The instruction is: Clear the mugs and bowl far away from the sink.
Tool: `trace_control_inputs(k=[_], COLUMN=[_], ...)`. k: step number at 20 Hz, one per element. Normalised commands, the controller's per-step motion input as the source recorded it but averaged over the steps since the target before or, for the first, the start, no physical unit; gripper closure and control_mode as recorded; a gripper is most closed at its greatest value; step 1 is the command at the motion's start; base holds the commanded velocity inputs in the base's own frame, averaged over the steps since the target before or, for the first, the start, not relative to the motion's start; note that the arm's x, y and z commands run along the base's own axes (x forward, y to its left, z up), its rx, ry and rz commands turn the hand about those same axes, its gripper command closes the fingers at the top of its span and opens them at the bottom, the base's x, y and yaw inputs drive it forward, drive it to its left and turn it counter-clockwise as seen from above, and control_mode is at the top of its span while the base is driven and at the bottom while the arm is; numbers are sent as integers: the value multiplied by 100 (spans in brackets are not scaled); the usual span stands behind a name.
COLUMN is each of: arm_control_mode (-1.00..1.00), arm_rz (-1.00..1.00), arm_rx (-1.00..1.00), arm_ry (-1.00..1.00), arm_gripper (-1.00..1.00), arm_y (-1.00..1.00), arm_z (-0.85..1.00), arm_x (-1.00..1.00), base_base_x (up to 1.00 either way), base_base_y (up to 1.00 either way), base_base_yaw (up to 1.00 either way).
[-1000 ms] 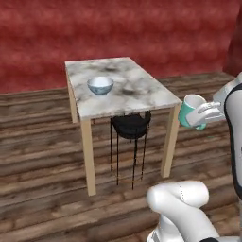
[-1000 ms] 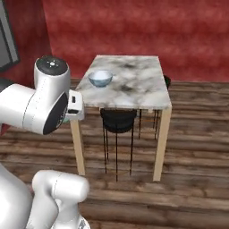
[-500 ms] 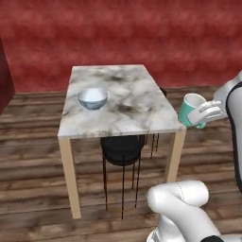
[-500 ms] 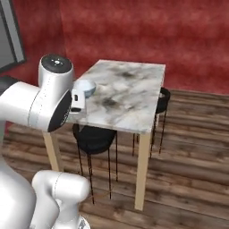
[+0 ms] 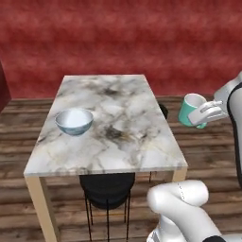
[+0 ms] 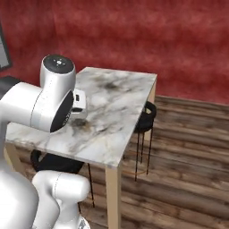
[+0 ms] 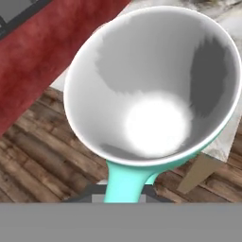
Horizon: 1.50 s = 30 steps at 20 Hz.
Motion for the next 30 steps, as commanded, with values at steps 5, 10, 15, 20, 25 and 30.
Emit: trace_control_inputs(k=[5,10,15,20,25,30], arm_control_mode=[100,100,100,100,100,100], arm_rz=[0,0,0,0,0,0], arm_rx=[0,0,0,0,0,0], arm_ry=[0,0,0,0,0,0], arm_gripper=[100,100,100,100,100,100], arm_y=[0,0,0,0,0,0], arm_z=[0,0,0,0,0,0], arm_x=[0,0,0,0,0,0], base_base_x=[95,90,66,11,8,69], base_base_y=[0,-17,-27,34,48,6], base_base_yaw=[9,21,41,31,30,8])
